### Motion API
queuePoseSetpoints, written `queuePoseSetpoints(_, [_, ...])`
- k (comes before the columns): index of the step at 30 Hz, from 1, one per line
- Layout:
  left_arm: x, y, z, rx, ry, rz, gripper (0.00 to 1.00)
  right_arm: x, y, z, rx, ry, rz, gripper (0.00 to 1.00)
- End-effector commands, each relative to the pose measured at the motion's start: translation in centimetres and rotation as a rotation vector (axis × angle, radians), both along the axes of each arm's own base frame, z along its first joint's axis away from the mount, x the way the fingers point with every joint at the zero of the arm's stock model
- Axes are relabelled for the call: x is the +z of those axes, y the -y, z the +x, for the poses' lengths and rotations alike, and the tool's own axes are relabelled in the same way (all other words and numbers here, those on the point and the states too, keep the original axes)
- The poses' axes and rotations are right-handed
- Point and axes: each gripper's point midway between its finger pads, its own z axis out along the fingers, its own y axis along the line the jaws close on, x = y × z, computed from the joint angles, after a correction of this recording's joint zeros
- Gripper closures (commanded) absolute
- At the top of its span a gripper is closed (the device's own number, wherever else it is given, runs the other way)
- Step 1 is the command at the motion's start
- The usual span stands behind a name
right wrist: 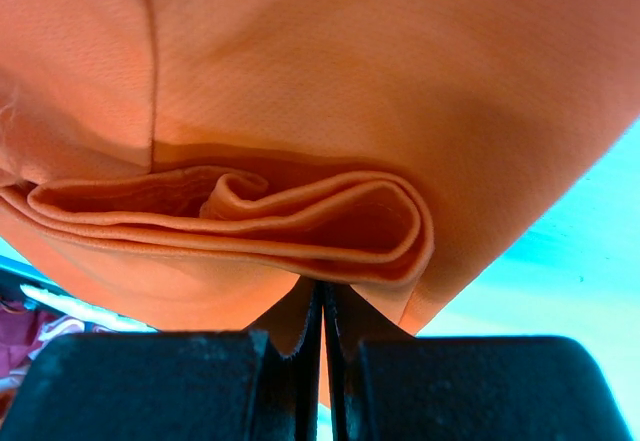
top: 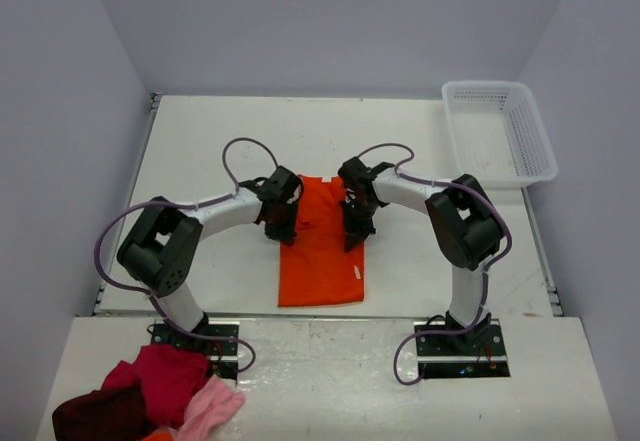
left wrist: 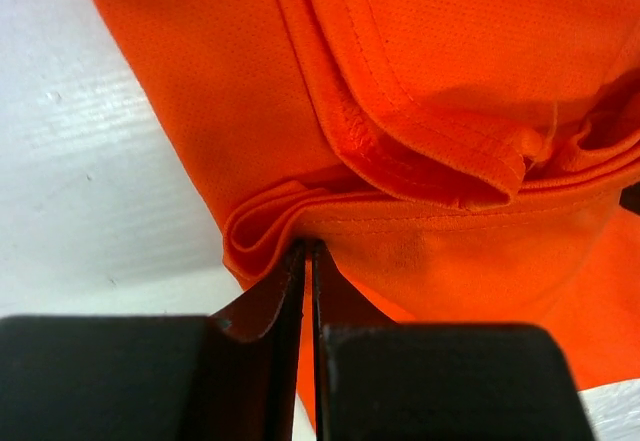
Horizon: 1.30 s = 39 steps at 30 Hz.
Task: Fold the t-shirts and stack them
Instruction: Fold the folded rectangular tshirt in 1/3 of the way
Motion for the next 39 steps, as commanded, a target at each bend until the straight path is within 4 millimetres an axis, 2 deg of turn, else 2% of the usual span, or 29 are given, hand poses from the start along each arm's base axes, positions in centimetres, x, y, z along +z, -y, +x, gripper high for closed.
queuePoseSetpoints(1, [-0.6,-0.8,-1.8,0.033,-0.034,0.033,0.94,-2.4,2.0,-0.4,0.019,0.014,-0.109,1.0])
queuePoseSetpoints(4, [-0.2,-1.0,-2.0,0.033,-0.019,0.032,0.94,-1.9,1.9,0.1,0.036,0.037,-0.108,1.0])
queuePoseSetpoints(8, [0.8,-1.1,-1.1,0.029,0.018,0.048,0.92,-0.7,1.5,1.3,0.059,0.089,-0.099,1.0])
queuePoseSetpoints(10, [1.5,-1.2,-0.2,0.025,0.051,0.065,0.89,0.3,1.4,1.9,0.072,0.119,-0.09,0.91])
queuePoseSetpoints(11, [1.8,-1.3,0.2,0.023,0.067,0.076,0.85,1.0,1.3,2.1,0.079,0.137,-0.079,0.8])
queuePoseSetpoints(13, [2.6,-1.1,1.0,0.021,0.086,0.082,0.75,1.7,1.4,2.3,0.08,0.153,-0.085,0.73])
queuePoseSetpoints(14, [3.0,-1.1,1.3,0.024,0.101,0.09,0.66,2.1,1.4,2.4,0.085,0.163,-0.088,0.69])
queuePoseSetpoints(15, [3.3,-1.1,1.6,0.024,0.111,0.093,0.61,2.5,1.6,2.3,0.088,0.165,-0.096,0.68])
queuePoseSetpoints(20, [7.1,-1.0,3.7,0.047,0.21,0.101,0.48,7.0,1.4,3.2,0.096,0.264,-0.068,0.63])
queuePoseSetpoints(22, [8.8,-1.0,4.2,0.053,0.233,0.106,0.46,9.2,1.2,3.3,0.097,0.291,-0.052,0.63])
queuePoseSetpoints(24, [9.6,-1.1,4.2,0.058,0.237,0.107,0.44,11.6,1.2,2.7,0.102,0.313,-0.026,0.62])
queuePoseSetpoints(26, [10.5,-0.9,3.4,0.049,0.223,0.09,0.44,13.6,1.7,1.7,0.084,0.325,0.003,0.61])
queuePoseSetpoints(29, [10.8,-1.0,1.0,0.032,0.155,0.052,0.42,13.7,2.7,-0.8,0.064,0.292,0.037,0.52])
queuePoseSetpoints(30, [10.7,-1.0,0.2,0.033,0.128,0.038,0.41,13.5,3.3,-2.5,0.062,0.283,0.068,0.48])
queuePoseSetpoints(31, [10.6,-1.1,-1.6,0.019,0.081,0.006,0.3,13.2,3.7,-3.3,0.043,0.276,0.087,0.41])
queuePoseSetpoints(32, [10.7,-0.9,-2.6,0.009,0.057,-0.028,0.29,13.1,3.6,-3.6,0.034,0.292,0.127,0.35])
queuePoseSetpoints(33, [10.8,-0.7,-3.6,0.018,0.036,-0.064,0.28,12.1,4.6,-5.4,0.027,0.272,0.146,0.34])
queuePoseSetpoints(34, [11.3,-0.2,-5.3,-0.002,0.02,-0.151,0.24,11.9,4.6,-6.2,0.005,0.241,0.196,0.34])
queuePoseSetpoints(35, [11.5,0.1,-6.1,-0.004,0.01,-0.199,0.21,11.7,4.5,-6.4,-0.002,0.251,0.236,0.33])
queuePoseSetpoints(36, [11.6,0.2,-7.3,0.012,0.006,-0.261,0.2,10.7,5.3,-7.7,-0.021,0.236,0.252,0.33])
queuePoseSetpoints(37, [11.6,0.5,-8.4,0.009,-0.022,-0.309,0.19,10.6,5.2,-7.7,-0.036,0.248,0.295,0.32])
queuePoseSetpoints(38, [11.4,0.6,-9.2,0.014,-0.038,-0.341,0.18,10.4,5.2,-8.1,-0.04,0.247,0.323,0.32])
queuePoseSetpoints(39, [10.7,0.6,-10.3,0.034,-0.06,-0.389,0.18,9.4,5.6,-9.3,-0.051,0.221,0.345,0.31])
